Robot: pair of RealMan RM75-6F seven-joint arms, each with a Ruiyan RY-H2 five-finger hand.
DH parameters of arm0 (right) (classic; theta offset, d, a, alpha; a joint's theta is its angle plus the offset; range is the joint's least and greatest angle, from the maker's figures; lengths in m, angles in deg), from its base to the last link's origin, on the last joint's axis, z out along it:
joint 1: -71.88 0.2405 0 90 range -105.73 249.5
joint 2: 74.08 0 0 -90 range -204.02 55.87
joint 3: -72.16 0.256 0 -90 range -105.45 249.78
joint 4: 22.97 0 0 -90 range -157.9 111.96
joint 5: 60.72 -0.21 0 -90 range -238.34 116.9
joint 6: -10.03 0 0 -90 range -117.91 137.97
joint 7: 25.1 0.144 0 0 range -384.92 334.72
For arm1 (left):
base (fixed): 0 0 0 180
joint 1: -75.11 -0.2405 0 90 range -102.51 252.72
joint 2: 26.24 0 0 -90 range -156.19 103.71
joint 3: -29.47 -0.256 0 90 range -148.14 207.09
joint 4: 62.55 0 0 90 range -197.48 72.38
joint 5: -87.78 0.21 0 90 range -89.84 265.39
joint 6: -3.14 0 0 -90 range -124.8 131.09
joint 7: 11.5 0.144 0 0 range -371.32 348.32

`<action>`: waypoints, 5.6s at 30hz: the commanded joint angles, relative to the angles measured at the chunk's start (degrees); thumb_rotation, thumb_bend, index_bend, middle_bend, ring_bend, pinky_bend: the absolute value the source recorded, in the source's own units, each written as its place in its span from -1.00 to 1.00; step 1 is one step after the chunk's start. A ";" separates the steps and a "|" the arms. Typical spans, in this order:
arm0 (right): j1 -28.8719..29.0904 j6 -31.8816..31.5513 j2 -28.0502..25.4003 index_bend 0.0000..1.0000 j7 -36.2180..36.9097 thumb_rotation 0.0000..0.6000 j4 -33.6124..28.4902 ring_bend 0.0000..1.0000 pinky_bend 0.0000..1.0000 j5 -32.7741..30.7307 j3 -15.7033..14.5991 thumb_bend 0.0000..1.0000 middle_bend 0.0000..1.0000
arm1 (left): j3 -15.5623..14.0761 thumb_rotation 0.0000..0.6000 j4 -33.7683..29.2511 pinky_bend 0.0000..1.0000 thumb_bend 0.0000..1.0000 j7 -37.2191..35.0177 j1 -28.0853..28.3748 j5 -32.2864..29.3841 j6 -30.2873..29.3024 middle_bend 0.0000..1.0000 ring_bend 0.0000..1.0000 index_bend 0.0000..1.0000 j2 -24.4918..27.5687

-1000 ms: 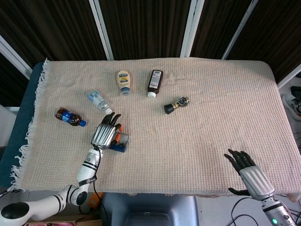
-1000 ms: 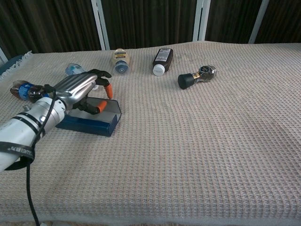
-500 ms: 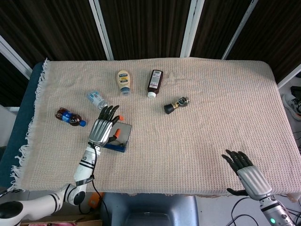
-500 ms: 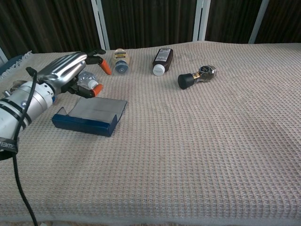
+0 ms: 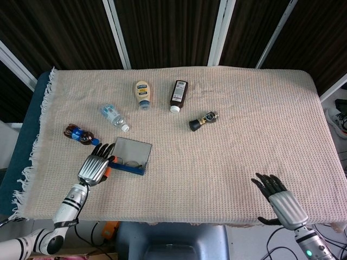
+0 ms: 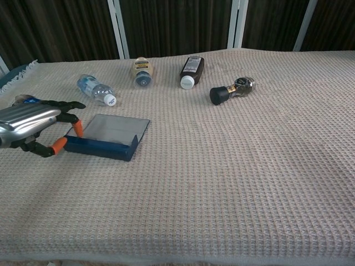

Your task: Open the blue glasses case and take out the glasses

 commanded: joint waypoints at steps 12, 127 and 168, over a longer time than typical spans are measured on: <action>0.15 -0.70 -0.43 -1.00 1.82 1.00 0.25 -1.00 -1.00 0.70 -0.03 -0.62 -1.00 | -2.97 1.00 5.36 -1.00 0.25 -2.48 -2.13 4.90 -2.14 -1.00 -1.00 -0.19 -1.58; -1.39 -5.01 -1.98 -1.00 5.22 1.00 0.56 -1.00 -1.00 1.38 0.74 -0.62 -1.00 | -5.61 1.00 -13.93 -1.00 0.70 14.36 5.23 -19.02 6.47 -1.00 -1.00 0.07 11.03; -1.45 -4.73 -1.85 -1.00 4.80 1.00 0.49 -1.00 -1.00 2.27 0.25 -0.62 -1.00 | -7.97 1.00 -6.57 -1.00 -0.16 -0.99 -6.44 12.02 -9.00 -1.00 -1.00 -0.45 2.10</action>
